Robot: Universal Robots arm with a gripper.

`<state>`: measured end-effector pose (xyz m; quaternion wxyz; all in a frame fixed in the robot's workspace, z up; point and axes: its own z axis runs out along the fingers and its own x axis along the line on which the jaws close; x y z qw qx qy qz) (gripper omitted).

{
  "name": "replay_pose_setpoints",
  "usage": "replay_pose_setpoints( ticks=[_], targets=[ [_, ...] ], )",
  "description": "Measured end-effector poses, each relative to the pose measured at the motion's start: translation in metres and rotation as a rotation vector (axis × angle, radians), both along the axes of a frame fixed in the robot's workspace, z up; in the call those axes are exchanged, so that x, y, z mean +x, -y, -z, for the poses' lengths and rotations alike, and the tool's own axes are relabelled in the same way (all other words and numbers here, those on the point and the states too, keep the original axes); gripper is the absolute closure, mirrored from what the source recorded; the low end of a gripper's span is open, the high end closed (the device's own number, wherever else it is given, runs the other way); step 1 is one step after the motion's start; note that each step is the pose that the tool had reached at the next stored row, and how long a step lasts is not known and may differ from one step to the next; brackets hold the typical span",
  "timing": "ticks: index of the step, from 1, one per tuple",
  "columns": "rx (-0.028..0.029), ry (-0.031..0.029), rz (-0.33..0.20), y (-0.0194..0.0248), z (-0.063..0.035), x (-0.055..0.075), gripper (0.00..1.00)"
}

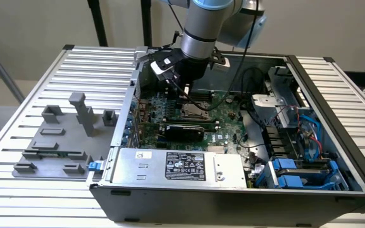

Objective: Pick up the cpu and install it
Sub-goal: 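Close the cpu cover, then install the first cpu locking lever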

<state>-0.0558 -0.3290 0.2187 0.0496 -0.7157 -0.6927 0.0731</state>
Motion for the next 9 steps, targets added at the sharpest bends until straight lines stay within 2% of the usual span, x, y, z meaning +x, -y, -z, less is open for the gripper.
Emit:
replay_pose_setpoints(
  ticks=[9],
  targets=[
    [0.0001, 0.0, 0.0, 0.0001, 0.0, -0.0002, 0.89]
  ],
)
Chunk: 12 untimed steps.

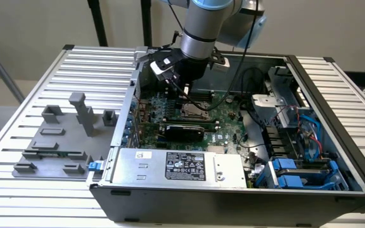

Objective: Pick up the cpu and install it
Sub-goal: 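Install the first cpu locking lever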

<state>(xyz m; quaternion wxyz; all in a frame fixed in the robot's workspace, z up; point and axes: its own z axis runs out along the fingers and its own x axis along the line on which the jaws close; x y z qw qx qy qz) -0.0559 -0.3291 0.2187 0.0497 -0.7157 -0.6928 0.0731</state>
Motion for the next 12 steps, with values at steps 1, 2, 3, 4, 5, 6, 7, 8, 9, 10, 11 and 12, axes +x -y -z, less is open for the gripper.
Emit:
replay_pose_setpoints(
  ticks=[1, 2, 3, 4, 5, 6, 7, 8, 9, 10, 11, 12],
  targets=[
    [0.0, 0.0, 0.0, 0.0, 0.0, 0.0, 0.89],
    [0.0, 0.0, 0.0, 0.0, 0.0, 0.0, 0.89],
    [0.0, 0.0, 0.0, 0.0, 0.0, 0.0, 0.89],
    [0.0, 0.0, 0.0, 0.0, 0.0, 0.0, 0.89],
    [0.0, 0.0, 0.0, 0.0, 0.0, 0.0, 0.89],
    [0.0, 0.0, 0.0, 0.0, 0.0, 0.0, 0.89],
    [0.0, 0.0, 0.0, 0.0, 0.0, 0.0, 0.89],
    [0.0001, 0.0, 0.0, 0.0, 0.0, 0.0, 0.89],
    [0.0, 0.0, 0.0, 0.0, 0.0, -0.0001, 0.89],
    [0.0, 0.0, 0.0, 0.0, 0.0, -0.0001, 0.89],
    [-0.0002, -0.0002, 0.0, 0.0003, -0.0004, -0.0002, 0.89],
    [0.0008, -0.0003, 0.0, 0.0006, -0.0015, -0.0003, 0.89]
  ],
)
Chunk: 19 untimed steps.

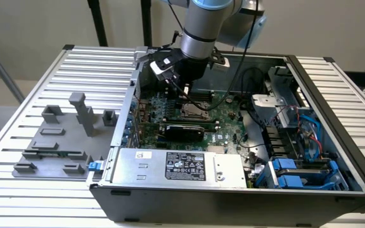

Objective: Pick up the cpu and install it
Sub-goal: 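Install the first cpu locking lever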

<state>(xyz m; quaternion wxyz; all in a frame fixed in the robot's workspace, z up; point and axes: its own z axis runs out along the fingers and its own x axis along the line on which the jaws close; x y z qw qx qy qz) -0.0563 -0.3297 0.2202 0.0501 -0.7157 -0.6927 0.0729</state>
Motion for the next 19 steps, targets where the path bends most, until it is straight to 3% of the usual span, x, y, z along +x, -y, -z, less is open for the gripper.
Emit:
replay_pose_setpoints(
  ticks=[4, 8, 14, 19],
  targets=[
    [0.0004, 0.0002, 0.0, 0.0039, -0.0139, -0.001, 0.89],
    [0.0005, 0.0002, 0.0, 0.0105, -0.0161, -0.008, 0.89],
    [0.0015, 0.0001, 0.028, 0.0107, -0.0161, -0.018, 0.89],
    [0.0018, 0.0003, 0.09, 0.0107, -0.0158, -0.019, 0.89]
  ],
)
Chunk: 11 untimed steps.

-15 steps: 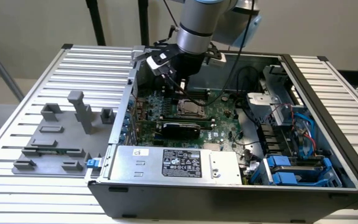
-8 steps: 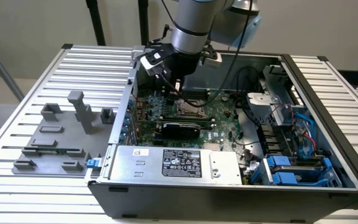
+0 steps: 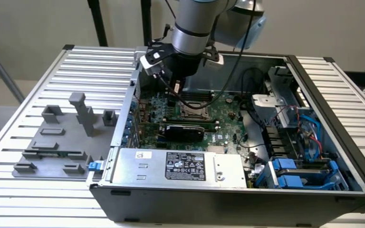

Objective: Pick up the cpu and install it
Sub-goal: 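Install the first cpu locking lever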

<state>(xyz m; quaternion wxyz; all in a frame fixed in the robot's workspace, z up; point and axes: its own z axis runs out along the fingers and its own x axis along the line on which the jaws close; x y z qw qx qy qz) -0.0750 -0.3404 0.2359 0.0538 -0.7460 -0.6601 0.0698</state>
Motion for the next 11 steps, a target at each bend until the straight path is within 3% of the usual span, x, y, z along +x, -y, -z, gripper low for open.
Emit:
replay_pose_setpoints(
  ticks=[9, 11],
  targets=[
    [0.0, -0.0002, 0.158, 0.0, 0.0019, 0.0, 0.89],
    [0.0037, -0.0005, 0.185, 0.0, 0.002, 0.0, 0.89]
  ],
)
